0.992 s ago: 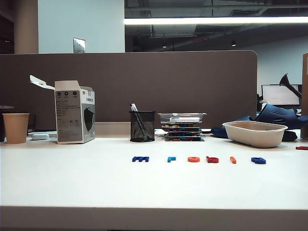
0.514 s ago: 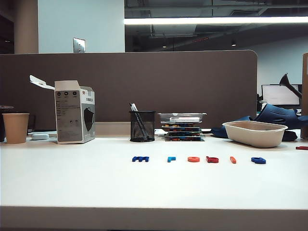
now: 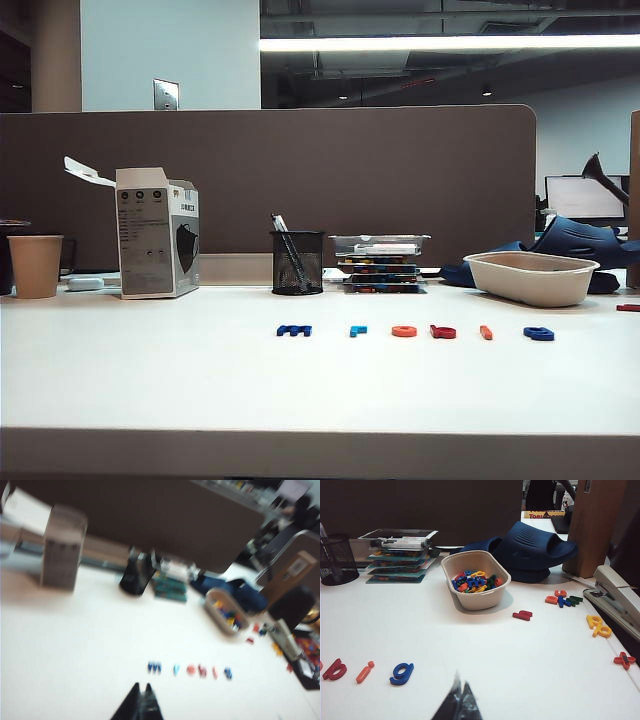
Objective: Select the appropriate letters from the row of letter magnets placed on the table to arrange into the word "big".
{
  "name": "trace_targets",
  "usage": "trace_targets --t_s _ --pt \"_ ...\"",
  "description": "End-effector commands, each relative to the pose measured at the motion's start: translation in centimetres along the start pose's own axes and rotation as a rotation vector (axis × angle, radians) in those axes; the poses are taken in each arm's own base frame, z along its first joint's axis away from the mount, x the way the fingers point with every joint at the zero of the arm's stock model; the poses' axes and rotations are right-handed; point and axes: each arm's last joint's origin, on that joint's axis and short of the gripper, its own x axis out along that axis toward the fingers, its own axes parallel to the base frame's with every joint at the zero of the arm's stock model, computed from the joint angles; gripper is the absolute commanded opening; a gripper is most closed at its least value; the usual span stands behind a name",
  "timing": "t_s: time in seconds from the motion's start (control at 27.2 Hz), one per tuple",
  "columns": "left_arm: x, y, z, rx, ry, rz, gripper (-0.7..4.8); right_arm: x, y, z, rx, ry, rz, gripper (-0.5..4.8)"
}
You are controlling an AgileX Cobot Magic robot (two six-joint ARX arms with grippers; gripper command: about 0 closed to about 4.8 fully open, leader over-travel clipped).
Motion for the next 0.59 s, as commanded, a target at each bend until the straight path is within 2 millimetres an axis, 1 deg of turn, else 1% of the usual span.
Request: trace_targets --t_s 0.04,0.11,0.26,0.37,0.48,0.59 --pt "0.5 -0.5 0.9 -0.128 0.115 -0.056 -0.05 0.0 0.0 0.0 -0.003 -0.011 -0.002 0.0" --pt "0.8 -0.6 1.3 -0.176 0.129 -0.062 -0.05 0.0 0.0 0.0 -0.003 -0.011 -0.005 0.0" --pt "1.7 -1.1 2.1 -0.201 0.187 -0.121 -0.05 0.0 0.0 0.0 -0.003 -0.011 -0.004 0.0" --pt "3.4 -2.0 2.9 -0.176 0.281 -0.178 -0.05 0.0 0.0 0.0 -0.003 -0.01 -0.004 -0.01" --pt "4.8 -3.2 2.7 -0.168 0.342 -0.156 -0.05 0.0 0.0 0.0 -0.003 -0.01 -0.004 -0.01" --pt "6.5 -5.1 1.8 -0.177 0.374 -0.101 -0.05 0.0 0.0 0.0 -0.003 -0.01 -0.004 -0.01"
